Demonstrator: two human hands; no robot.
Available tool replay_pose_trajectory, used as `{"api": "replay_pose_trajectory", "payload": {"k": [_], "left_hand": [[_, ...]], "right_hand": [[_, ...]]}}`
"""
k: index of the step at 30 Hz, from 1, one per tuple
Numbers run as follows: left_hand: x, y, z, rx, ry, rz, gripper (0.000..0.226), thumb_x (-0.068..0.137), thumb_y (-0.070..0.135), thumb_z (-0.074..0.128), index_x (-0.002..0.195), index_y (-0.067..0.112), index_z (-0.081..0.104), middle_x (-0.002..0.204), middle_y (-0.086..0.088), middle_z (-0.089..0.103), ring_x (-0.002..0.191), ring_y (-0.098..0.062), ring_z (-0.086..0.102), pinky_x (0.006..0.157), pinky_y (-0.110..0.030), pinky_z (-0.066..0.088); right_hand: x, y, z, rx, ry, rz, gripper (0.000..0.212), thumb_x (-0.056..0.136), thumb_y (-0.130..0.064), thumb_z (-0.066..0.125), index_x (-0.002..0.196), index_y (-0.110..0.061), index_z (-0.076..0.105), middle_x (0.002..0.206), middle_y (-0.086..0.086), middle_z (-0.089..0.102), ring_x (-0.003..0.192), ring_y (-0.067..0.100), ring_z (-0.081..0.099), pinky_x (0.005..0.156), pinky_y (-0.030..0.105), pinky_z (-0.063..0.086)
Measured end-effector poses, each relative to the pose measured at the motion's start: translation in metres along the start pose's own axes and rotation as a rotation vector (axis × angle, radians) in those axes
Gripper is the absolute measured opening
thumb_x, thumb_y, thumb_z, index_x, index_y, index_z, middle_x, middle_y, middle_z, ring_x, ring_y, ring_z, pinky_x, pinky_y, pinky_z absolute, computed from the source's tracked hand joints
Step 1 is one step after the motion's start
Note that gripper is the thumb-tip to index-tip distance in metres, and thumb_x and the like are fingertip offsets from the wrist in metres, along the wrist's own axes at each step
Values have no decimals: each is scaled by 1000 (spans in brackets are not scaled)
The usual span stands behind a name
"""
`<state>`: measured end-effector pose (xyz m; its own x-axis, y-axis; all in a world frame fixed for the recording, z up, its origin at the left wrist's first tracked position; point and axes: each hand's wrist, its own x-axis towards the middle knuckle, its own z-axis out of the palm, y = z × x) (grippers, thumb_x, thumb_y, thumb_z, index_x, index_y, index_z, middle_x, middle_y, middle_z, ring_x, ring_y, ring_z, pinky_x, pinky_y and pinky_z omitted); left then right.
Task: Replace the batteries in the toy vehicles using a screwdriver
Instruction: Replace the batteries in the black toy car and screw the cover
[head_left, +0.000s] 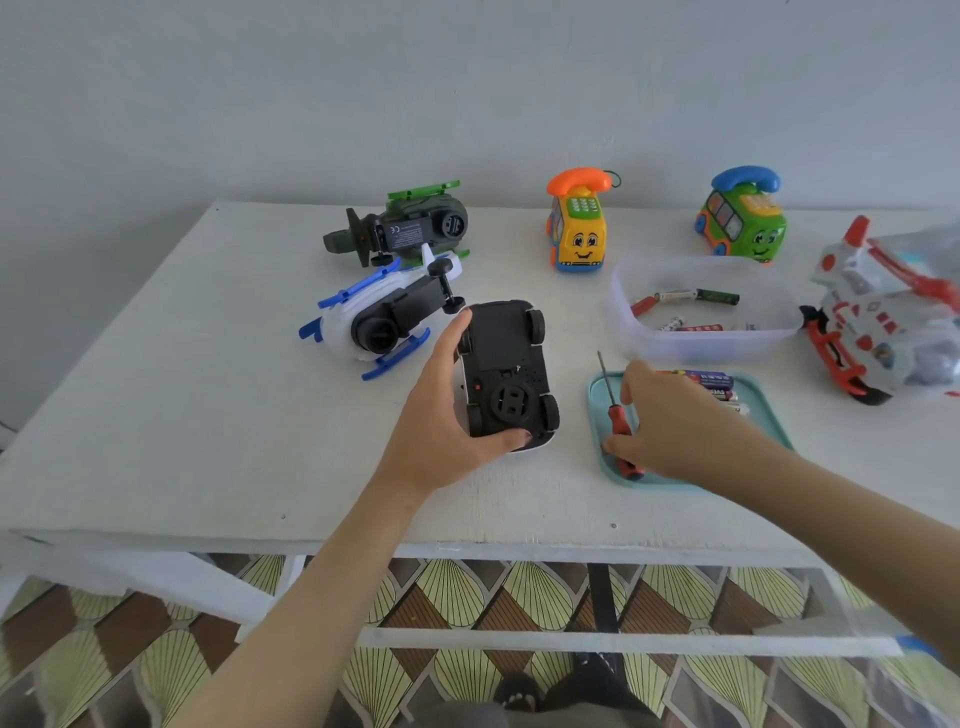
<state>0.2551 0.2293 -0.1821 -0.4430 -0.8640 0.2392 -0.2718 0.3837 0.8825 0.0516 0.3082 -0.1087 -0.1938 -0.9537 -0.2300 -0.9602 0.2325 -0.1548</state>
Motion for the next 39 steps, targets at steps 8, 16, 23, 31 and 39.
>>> {"api": "replay_pose_trajectory", "payload": {"k": [8, 16, 23, 31, 39], "left_hand": [[0, -5, 2, -5, -3, 14, 112, 66, 16, 87, 152, 26, 16, 137, 36, 32, 129, 16, 32, 96, 0, 30], [0, -7, 1, 29, -5, 29, 112, 65, 17, 88, 150, 28, 16, 141, 21, 41, 132, 5, 37, 104, -12, 32], [2, -7, 0, 84, -3, 27, 113, 65, 25, 88, 150, 33, 15, 135, 44, 29, 131, 7, 34, 108, -22, 31], [2, -10, 0, 87, 8, 22, 113, 64, 25, 89, 150, 33, 16, 132, 48, 27, 130, 12, 32, 101, -8, 27], [3, -11, 0, 88, 2, 19, 112, 64, 25, 88, 149, 36, 15, 133, 45, 27, 128, 13, 33, 99, -3, 25]], "right_hand": [[0, 6, 2, -16, -34, 57, 33, 91, -27, 56, 62, -11, 49, 56, 1, 46, 50, 13, 44, 53, 23, 41], [-3, -1, -41, 486, 500, -210, 8, 86, -17, 63, 86, -9, 62, 72, -11, 62, 68, 4, 61, 68, 21, 50], [-3, -19, -56, 825, 685, -438, 14, 92, -4, 55, 103, -14, 53, 72, -26, 65, 75, 0, 69, 70, 19, 55], [12, -25, -45, 771, 674, -518, 15, 91, -14, 53, 105, -18, 51, 75, -25, 62, 78, 7, 70, 73, 32, 57], [20, -24, -43, 747, 666, -537, 15, 92, -13, 55, 106, -17, 51, 76, -21, 62, 79, 7, 70, 68, 25, 56]]}}
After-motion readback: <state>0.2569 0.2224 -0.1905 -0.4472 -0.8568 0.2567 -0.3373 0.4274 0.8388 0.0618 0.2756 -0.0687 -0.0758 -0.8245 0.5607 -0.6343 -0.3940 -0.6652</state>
